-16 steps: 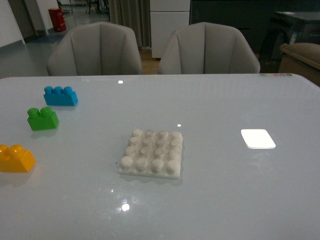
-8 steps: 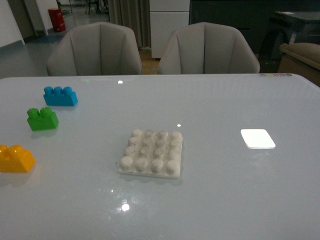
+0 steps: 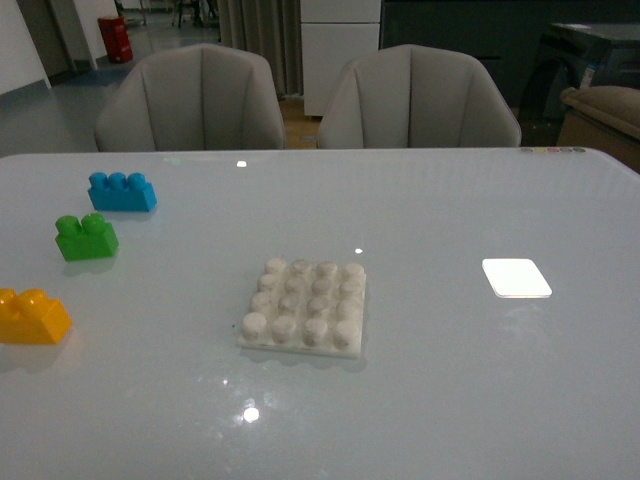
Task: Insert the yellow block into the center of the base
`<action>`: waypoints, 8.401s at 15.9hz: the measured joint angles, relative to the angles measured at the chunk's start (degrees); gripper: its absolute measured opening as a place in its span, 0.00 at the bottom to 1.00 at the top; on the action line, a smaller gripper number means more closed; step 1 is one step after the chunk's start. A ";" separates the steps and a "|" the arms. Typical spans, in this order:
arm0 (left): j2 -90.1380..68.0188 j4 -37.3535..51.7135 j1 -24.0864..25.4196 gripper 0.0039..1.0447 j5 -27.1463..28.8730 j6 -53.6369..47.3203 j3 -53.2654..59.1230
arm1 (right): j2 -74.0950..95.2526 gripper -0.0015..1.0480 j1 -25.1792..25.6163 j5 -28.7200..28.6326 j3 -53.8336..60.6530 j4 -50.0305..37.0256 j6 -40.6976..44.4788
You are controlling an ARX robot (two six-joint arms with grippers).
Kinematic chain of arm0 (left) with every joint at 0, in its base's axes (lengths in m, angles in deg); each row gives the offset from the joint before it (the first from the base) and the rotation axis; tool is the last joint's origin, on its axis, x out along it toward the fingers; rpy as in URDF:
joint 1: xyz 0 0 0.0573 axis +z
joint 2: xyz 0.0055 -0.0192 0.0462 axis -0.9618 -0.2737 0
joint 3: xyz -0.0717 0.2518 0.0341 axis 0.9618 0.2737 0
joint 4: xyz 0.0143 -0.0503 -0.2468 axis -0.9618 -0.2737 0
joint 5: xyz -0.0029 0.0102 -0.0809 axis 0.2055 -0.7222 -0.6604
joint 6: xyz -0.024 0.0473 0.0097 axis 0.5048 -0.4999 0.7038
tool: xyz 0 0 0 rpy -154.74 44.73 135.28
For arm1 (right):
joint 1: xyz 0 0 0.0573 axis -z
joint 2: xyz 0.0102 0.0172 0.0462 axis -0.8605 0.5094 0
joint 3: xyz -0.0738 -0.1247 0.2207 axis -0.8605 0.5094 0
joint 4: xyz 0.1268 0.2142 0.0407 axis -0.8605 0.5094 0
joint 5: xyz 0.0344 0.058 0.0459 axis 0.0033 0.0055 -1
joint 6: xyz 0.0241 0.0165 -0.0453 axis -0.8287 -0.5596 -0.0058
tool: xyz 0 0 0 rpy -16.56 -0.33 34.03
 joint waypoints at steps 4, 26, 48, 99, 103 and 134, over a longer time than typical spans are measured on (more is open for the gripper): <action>0.00 0.00 0.00 0.94 0.00 0.00 0.00 | 0.00 0.94 0.00 0.00 0.00 0.00 0.00; -71.36 28.92 8.70 0.94 -10.47 -0.68 -24.06 | 0.00 0.94 0.00 0.00 0.00 -0.02 0.04; -115.97 25.09 14.73 0.94 -13.68 -10.43 -49.00 | 0.00 0.94 0.00 -0.02 0.00 0.00 0.04; -121.24 16.22 -28.94 0.58 11.43 13.62 -64.83 | 0.00 0.94 0.00 -0.02 0.00 -0.02 0.04; -121.37 16.83 -27.50 0.58 11.34 13.25 -64.39 | 0.00 0.94 0.00 0.00 0.00 -0.02 0.04; -95.62 25.86 -29.29 0.94 10.88 10.49 -50.77 | 0.00 0.94 0.00 0.00 0.00 -0.02 0.04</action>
